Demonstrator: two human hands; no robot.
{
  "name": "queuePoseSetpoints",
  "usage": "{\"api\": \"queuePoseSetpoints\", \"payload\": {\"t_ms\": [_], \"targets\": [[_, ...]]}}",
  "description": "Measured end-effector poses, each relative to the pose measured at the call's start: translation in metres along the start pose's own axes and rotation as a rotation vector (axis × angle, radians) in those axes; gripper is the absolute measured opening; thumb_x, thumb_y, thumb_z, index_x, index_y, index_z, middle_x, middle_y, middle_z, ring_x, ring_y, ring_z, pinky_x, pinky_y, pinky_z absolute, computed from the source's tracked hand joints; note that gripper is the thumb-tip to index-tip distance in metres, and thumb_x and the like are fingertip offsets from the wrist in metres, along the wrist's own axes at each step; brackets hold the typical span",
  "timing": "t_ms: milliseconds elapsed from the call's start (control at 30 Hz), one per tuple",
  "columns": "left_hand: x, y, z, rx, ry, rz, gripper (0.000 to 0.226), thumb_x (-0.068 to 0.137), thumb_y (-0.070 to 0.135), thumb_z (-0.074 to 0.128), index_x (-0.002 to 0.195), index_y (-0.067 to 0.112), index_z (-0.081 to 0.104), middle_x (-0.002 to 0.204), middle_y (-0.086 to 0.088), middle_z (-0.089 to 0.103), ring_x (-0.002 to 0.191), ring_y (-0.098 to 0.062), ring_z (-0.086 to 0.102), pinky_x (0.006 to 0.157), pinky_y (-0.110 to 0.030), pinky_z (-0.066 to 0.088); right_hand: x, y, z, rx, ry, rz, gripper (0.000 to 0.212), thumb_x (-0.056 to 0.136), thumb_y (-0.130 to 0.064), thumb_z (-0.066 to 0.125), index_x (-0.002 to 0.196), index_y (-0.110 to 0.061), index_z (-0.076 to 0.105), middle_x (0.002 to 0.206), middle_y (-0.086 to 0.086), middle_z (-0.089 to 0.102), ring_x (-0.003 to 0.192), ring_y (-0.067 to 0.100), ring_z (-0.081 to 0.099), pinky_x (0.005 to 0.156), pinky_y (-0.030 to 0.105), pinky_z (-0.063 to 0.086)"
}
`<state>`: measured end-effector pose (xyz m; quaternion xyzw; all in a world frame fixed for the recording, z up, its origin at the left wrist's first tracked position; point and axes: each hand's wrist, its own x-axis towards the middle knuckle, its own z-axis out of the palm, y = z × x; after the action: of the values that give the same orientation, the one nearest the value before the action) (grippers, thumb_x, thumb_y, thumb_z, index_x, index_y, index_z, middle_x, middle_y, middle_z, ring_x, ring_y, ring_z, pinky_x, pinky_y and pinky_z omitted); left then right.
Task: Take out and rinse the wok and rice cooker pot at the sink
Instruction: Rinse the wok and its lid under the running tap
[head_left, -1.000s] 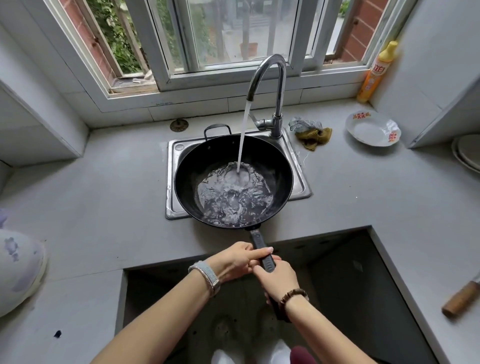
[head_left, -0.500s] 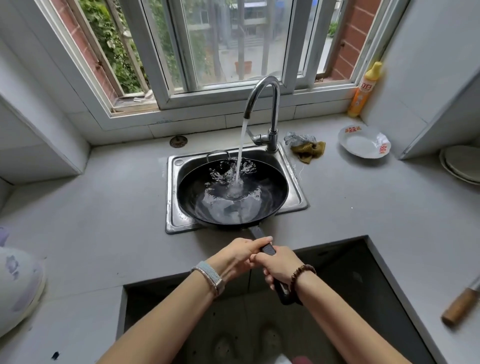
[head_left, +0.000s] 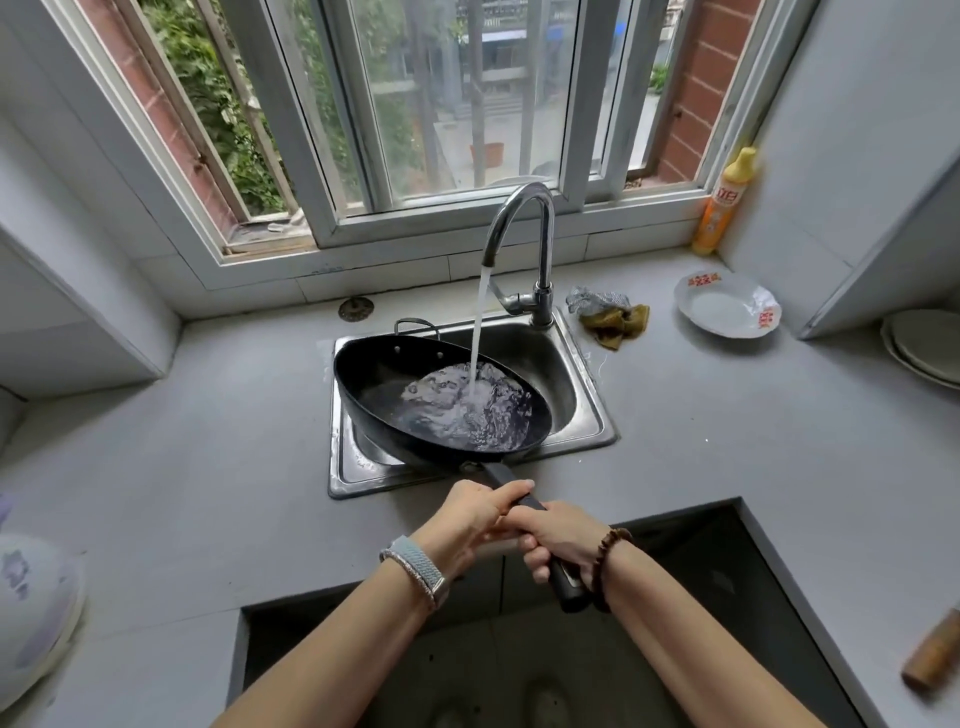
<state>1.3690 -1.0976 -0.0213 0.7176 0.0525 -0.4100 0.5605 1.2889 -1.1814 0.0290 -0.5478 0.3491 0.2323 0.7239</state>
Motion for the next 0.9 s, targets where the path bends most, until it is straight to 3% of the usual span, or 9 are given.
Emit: {"api": "queuePoseSetpoints", "payload": {"t_ms": [100,200,300,467,600,733,900], "targets": [[0.001,0.001,-0.009,0.106,0.089,0.051,0.050,0.082,0.024,0.075,0.048,0.015,0.040,0.033,0.009,0.039,0.033,-0.006,0.044,0.045,-0.019,0.042,0.012,0.002,0.008,0.069,-0.030,0.000,0.008,0.091,-0.015,0.053,0.090,-0.007,0.056,0.046,-0.007,0.033,0.034,0.003,0.027,0.035,0.015,0.028],[0.004,0.001,-0.015,0.187,0.166,0.080,0.053,0.078,0.029,0.078,0.041,0.018,0.042,0.036,0.008,0.038,0.048,-0.015,0.045,0.058,-0.028,0.045,0.025,0.007,0.013,0.145,-0.062,0.003,0.012,0.093,-0.013,0.048,0.103,-0.008,0.048,0.045,-0.008,0.032,0.032,0.002,0.026,0.033,0.016,0.027],[0.004,0.002,-0.018,0.261,0.185,0.100,0.061,0.076,0.030,0.079,0.027,0.015,0.046,0.032,0.008,0.036,0.050,-0.017,0.042,0.061,-0.032,0.043,0.031,0.009,0.014,0.213,-0.136,0.012,0.005,0.094,-0.014,0.045,0.092,-0.010,0.046,0.045,-0.008,0.029,0.031,0.003,0.024,0.032,0.017,0.026],[-0.002,0.010,-0.016,0.391,0.269,0.145,0.065,0.075,0.030,0.077,0.032,0.016,0.030,0.027,0.006,0.024,0.042,-0.012,0.028,0.053,-0.029,0.028,0.030,0.007,0.011,0.313,-0.203,0.026,0.021,0.096,-0.015,0.044,0.076,-0.012,0.045,0.046,-0.008,0.026,0.031,0.003,0.023,0.030,0.017,0.025],[-0.003,0.013,-0.019,0.402,0.317,0.160,0.065,0.073,0.029,0.077,0.024,0.015,0.036,0.029,0.006,0.024,0.045,-0.014,0.028,0.055,-0.031,0.027,0.031,0.002,0.014,0.402,-0.290,0.047,0.034,0.098,-0.016,0.040,0.066,-0.013,0.049,0.044,-0.009,0.025,0.028,0.003,0.023,0.029,0.015,0.023],[-0.008,0.019,-0.030,0.446,0.384,0.201,0.062,0.074,0.028,0.077,0.035,0.018,0.030,0.028,0.007,0.023,0.041,-0.011,0.025,0.046,-0.027,0.022,0.036,-0.002,0.023,0.483,-0.384,0.066,0.057,0.096,-0.015,0.038,0.043,-0.016,0.057,0.042,-0.010,0.027,0.027,0.004,0.024,0.030,0.014,0.020],[-0.018,0.028,-0.046,0.465,0.454,0.229,0.058,0.072,0.029,0.077,0.039,0.020,0.030,0.029,0.007,0.025,0.046,-0.015,0.030,0.054,-0.032,0.028,0.036,-0.009,0.036,0.469,-0.458,0.043,0.055,0.096,-0.016,0.039,0.043,-0.018,0.055,0.043,-0.009,0.026,0.028,0.004,0.023,0.030,0.014,0.019]]}}
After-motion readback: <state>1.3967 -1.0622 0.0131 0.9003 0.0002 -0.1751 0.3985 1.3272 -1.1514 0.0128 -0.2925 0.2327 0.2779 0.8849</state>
